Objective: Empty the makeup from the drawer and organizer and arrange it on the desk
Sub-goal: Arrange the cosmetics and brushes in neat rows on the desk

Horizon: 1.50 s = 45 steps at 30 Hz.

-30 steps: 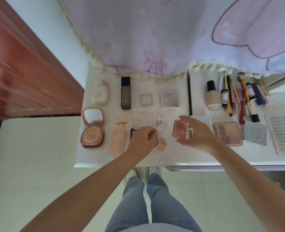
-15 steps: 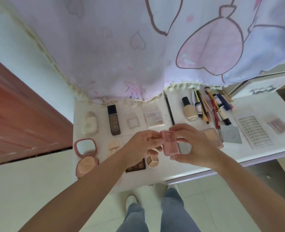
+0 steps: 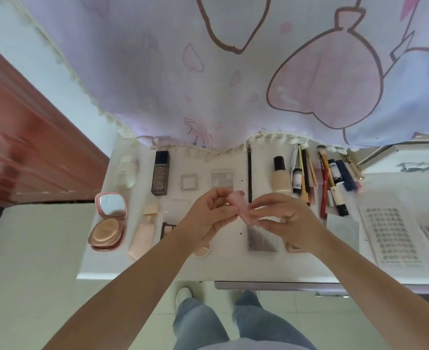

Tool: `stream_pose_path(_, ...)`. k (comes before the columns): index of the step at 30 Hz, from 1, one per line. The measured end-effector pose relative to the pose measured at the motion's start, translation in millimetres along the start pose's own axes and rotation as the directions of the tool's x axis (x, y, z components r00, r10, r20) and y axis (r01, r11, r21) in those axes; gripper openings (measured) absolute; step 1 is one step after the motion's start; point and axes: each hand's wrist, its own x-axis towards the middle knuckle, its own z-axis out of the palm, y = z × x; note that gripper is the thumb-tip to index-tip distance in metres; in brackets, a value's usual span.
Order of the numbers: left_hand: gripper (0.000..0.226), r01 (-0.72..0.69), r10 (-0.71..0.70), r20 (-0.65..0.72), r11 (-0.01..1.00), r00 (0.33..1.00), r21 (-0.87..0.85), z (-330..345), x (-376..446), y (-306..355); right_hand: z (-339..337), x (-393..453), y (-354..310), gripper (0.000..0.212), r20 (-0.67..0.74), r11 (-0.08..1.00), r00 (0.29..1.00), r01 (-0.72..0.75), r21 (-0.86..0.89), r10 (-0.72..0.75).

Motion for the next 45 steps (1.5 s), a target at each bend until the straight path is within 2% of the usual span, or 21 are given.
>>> stream_pose_path(2, 0.040, -0.092, 0.104, -0.091, 0.987, 0.990, 0.129, 8, -1, -3, -5, -2, 7, 0.019, -0.032, 0.988, 0.989, -0.142, 0.063, 0.144)
stream_pose_path(3, 0.044, -0.146, 0.181, -0.132, 0.960, 0.975, 0.239, 10, -2, -6, -7, -2, 5, 0.025, -0.007, 0.952, 0.964, -0.261, 0.159, 0.266)
stream_pose_path(5, 0.052, -0.220, 0.313, -0.126, 0.853, 0.941, 0.473, 14, -5, -11, -9, 0, 0, 0.020, 0.157, 0.757, 0.859, -0.505, 0.415, 0.487)
stream_pose_path(6, 0.056, -0.242, 0.353, -0.092, 0.785, 0.931, 0.570, 16, -7, -13, -10, 2, -1, 0.017, 0.245, 0.655, 0.807, -0.582, 0.482, 0.538)
stream_pose_path(8, 0.060, -0.261, 0.385, -0.027, 0.674, 0.923, 0.691, 21, -11, -16, -9, 6, -3, 0.015, 0.337, 0.583, 0.777, -0.624, 0.520, 0.531)
stream_pose_path(10, 0.063, -0.266, 0.389, 0.006, 0.619, 0.921, 0.739, 24, -13, -16, -8, 7, -5, 0.014, 0.367, 0.589, 0.790, -0.611, 0.529, 0.490)
stream_pose_path(13, 0.064, -0.280, 0.401, 0.042, 0.556, 0.915, 0.783, 25, -16, -14, -8, 8, -6, 0.035, 0.441, 0.542, 0.778, -0.628, 0.559, 0.447)
stream_pose_path(15, 0.062, -0.287, 0.404, 0.061, 0.527, 0.913, 0.800, 24, -18, -14, -8, 8, -5, 0.037, 0.473, 0.513, 0.764, -0.645, 0.567, 0.439)
stream_pose_path(18, 0.053, -0.311, 0.394, 0.117, 0.477, 0.912, 0.822, 26, -19, -15, -6, 7, -5, 0.029, 0.476, 0.487, 0.742, -0.670, 0.561, 0.472)
stream_pose_path(21, 0.047, -0.345, 0.380, 0.183, 0.416, 0.906, 0.842, 28, -20, -15, -3, 6, -5, 0.005, 0.478, 0.432, 0.720, -0.688, 0.583, 0.502)
stream_pose_path(23, 0.048, -0.363, 0.377, 0.215, 0.384, 0.901, 0.849, 28, -21, -14, -2, 5, -4, 0.009, 0.499, 0.384, 0.715, -0.691, 0.612, 0.490)
stream_pose_path(25, 0.049, -0.375, 0.373, 0.238, 0.356, 0.897, 0.856, 28, -21, -14, -1, 3, -1, 0.022, 0.520, 0.353, 0.719, -0.687, 0.636, 0.462)
stream_pose_path(27, 0.048, -0.375, 0.371, 0.236, 0.365, 0.898, 0.852, 26, -22, -14, 0, 1, 1, 0.034, 0.534, 0.331, 0.730, -0.675, 0.659, 0.425)
stream_pose_path(30, 0.048, -0.333, 0.366, 0.152, 0.505, 0.918, 0.796, 21, -26, -12, -1, -5, 7, 0.052, 0.551, 0.274, 0.756, -0.646, 0.712, 0.353)
stream_pose_path(32, 0.051, -0.302, 0.351, 0.104, 0.578, 0.931, 0.758, 16, -29, -12, -3, -11, 15, 0.050, 0.545, 0.246, 0.777, -0.622, 0.743, 0.316)
stream_pose_path(34, 0.049, -0.272, 0.341, 0.042, 0.663, 0.939, 0.697, 13, -31, -14, -2, -16, 22, 0.049, 0.524, 0.164, 0.797, -0.585, 0.795, 0.301)
stream_pose_path(37, 0.049, -0.216, 0.317, -0.064, 0.767, 0.946, 0.604, 3, -32, -21, 1, -20, 24, 0.042, 0.495, 0.066, 0.797, -0.547, 0.835, 0.346)
stream_pose_path(39, 0.051, -0.178, 0.307, -0.135, 0.798, 0.942, 0.576, -4, -35, -29, 6, -20, 20, 0.017, 0.456, 0.101, 0.758, -0.558, 0.824, 0.467)
stream_pose_path(40, 0.051, -0.153, 0.298, -0.175, 0.812, 0.938, 0.563, -7, -36, -35, 9, -19, 21, 0.018, 0.417, 0.146, 0.726, -0.573, 0.806, 0.547)
stream_pose_path(42, 0.054, -0.075, 0.270, -0.278, 0.829, 0.922, 0.555, -12, -41, -51, 17, -12, 18, 0.021, 0.329, 0.337, 0.675, -0.658, 0.674, 0.660)
stream_pose_path(45, 0.045, 0.118, 0.185, -0.437, 0.806, 0.880, 0.580, -18, -44, -76, 29, 1, 17, 0.019, 0.255, 0.590, 0.683, -0.725, 0.357, 0.685)
